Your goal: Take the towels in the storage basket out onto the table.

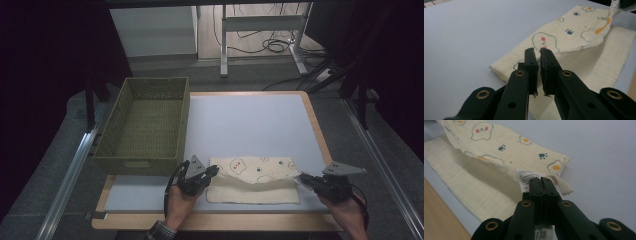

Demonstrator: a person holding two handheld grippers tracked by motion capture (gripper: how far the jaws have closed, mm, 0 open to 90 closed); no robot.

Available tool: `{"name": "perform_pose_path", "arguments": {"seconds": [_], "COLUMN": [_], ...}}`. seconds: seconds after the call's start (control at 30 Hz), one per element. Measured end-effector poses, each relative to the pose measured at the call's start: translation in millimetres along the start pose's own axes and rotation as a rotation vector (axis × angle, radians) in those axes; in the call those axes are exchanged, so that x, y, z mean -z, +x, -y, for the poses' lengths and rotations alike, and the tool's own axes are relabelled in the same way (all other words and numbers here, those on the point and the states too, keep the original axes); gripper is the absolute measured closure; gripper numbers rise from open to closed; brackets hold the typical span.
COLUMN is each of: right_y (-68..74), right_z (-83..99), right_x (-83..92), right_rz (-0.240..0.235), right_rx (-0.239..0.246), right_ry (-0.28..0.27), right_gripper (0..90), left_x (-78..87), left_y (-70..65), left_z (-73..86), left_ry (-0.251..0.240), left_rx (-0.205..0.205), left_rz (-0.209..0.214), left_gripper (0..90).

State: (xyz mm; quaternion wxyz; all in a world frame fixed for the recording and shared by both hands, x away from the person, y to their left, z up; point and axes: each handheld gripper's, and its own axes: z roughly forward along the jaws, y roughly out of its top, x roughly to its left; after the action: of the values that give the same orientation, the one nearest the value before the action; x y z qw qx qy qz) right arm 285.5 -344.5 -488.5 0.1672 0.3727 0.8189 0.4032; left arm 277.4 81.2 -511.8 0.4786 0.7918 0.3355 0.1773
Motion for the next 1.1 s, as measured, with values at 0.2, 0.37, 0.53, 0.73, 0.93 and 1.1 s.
{"name": "perform_pose_path", "arguments": {"seconds": [0.2,0.37,0.53,0.73,0.93,1.1], "right_y": [11.7,18.1,21.4,25.1,25.5,16.9], "right_z": [8.6,16.3,21.7,33.3,38.6,38.2], "right_x": [8.3,13.5,14.3,6.9,16.0,26.6], "right_rz": [-0.018,-0.027,-0.047,-0.063,-0.065,-0.025], "right_rx": [0.014,0.013,0.009,-0.001,-0.017,-0.032], "right_ry": [0.007,0.014,0.023,0.056,0.053,0.046], "right_gripper": [88.1,87.9,87.7,85.3,75.4,73.7], "left_x": [5.8,14.3,15.8,16.9,36.6,45.9], "left_y": [-7.8,-13.9,-18.8,-18.8,-18.2,-13.1], "left_z": [7.2,11.6,19.9,34.4,46.7,46.9], "left_ry": [0.011,0.015,0.060,0.096,0.085,0.072], "left_rx": [-0.011,-0.018,-0.031,-0.001,0.055,0.067], "left_rz": [0.011,0.018,0.023,0.046,0.077,0.067], "left_gripper": [84.4,84.3,83.8,79.6,65.4,60.5]}}
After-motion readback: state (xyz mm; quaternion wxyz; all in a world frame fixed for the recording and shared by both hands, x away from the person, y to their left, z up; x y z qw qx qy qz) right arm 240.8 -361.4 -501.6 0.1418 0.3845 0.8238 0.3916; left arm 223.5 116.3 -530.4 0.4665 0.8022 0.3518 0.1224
